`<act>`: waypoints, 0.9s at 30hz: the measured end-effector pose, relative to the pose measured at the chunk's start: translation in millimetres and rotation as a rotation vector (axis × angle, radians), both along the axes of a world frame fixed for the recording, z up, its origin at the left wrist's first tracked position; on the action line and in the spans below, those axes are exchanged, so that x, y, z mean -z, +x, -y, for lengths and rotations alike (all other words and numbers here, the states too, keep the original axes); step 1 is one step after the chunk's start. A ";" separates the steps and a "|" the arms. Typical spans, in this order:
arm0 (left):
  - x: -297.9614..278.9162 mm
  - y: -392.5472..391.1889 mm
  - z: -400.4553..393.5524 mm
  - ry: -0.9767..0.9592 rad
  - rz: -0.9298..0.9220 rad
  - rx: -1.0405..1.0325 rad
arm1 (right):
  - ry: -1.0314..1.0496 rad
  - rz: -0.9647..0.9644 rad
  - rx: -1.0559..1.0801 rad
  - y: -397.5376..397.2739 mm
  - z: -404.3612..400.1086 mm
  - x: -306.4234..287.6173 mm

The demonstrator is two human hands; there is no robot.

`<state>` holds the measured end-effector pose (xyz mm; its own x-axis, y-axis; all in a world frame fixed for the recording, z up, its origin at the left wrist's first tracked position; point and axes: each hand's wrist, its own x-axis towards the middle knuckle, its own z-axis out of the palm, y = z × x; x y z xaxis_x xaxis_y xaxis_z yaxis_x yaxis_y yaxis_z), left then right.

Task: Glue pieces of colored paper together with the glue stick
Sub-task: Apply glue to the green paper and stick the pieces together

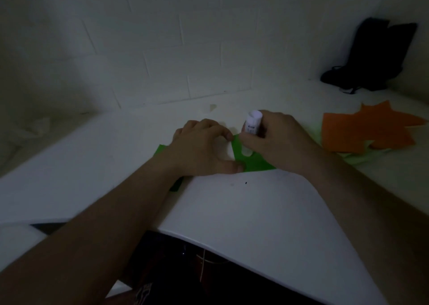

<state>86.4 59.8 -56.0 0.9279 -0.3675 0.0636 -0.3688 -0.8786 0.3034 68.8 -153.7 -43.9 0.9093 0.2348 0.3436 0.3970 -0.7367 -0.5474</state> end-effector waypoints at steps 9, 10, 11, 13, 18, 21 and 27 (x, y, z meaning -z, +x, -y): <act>-2.1 -2.0 1.6 0.010 -0.003 -0.016 | 0.042 -0.003 -0.022 2.7 -14.9 6.3; -2.1 -2.3 1.9 0.003 -0.001 -0.017 | 0.042 -0.006 -0.024 2.5 -16.1 6.4; -2.2 -3.0 1.9 -0.003 -0.001 -0.017 | 0.045 -0.011 -0.029 2.3 -17.4 6.5; -1.8 -3.3 1.8 -0.006 -0.009 -0.013 | 0.057 -0.019 -0.041 0.9 -19.5 5.9; -3.9 -3.5 1.7 0.001 -0.023 -0.009 | 0.081 -0.045 -0.050 -0.4 -22.2 6.6; -4.1 -2.4 1.2 0.013 -0.023 -0.004 | 0.232 -0.094 -0.050 -0.3 -22.7 5.1; 0.6 0.4 -0.9 -0.010 -0.003 0.013 | 0.317 -0.014 0.071 1.2 -2.9 -6.8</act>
<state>86.9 60.7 -56.6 0.9233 -0.3787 0.0646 -0.3790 -0.8706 0.3136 70.0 -150.8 -37.1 0.9245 0.0541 0.3773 0.3422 -0.5538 -0.7591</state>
